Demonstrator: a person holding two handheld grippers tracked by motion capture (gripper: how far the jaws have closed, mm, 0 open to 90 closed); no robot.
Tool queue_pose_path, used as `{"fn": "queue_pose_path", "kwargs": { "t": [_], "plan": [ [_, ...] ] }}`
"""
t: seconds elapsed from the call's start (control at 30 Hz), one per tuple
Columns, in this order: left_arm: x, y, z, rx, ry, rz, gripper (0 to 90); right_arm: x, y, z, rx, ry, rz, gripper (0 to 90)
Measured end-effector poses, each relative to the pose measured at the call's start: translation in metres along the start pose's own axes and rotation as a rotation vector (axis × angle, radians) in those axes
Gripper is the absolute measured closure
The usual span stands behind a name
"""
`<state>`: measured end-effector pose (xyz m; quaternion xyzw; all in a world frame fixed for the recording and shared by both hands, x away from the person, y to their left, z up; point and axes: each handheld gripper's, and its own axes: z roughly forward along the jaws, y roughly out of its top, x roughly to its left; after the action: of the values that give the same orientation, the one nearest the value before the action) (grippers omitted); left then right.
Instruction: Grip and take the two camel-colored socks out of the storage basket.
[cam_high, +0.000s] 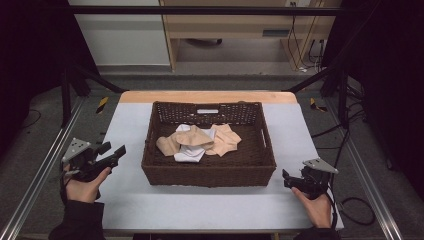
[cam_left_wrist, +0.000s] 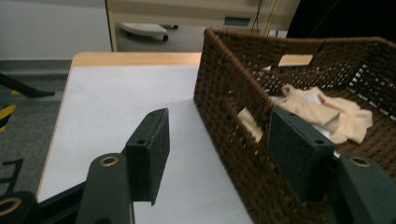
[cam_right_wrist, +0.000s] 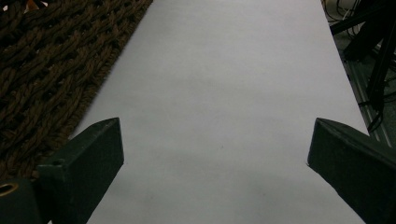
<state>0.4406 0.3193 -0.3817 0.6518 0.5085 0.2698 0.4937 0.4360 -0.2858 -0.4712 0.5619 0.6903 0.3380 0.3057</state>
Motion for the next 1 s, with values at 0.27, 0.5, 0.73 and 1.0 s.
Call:
{"fn": "queue_pose_path", "kwargs": {
  "t": [0.27, 0.5, 0.73, 1.0],
  "plan": [
    [-0.016, 0.020, 0.007, -0.044, -0.028, 0.008, 37.0, -0.001, 0.000, -0.001, -0.011, -0.001, 0.005, 3.9],
    [-0.035, 0.033, 0.020, -0.047, -0.058, 0.023, 35.8, 0.000, 0.001, -0.002, -0.019, -0.001, 0.008, 3.9],
    [-0.049, 0.041, 0.030, -0.046, -0.076, 0.041, 35.3, 0.000, 0.001, -0.002, -0.020, -0.002, 0.005, 4.0],
    [-0.070, 0.055, 0.043, -0.048, -0.102, 0.064, 35.0, 0.000, 0.002, -0.002, -0.023, -0.001, 0.008, 4.1]
  ]
}}
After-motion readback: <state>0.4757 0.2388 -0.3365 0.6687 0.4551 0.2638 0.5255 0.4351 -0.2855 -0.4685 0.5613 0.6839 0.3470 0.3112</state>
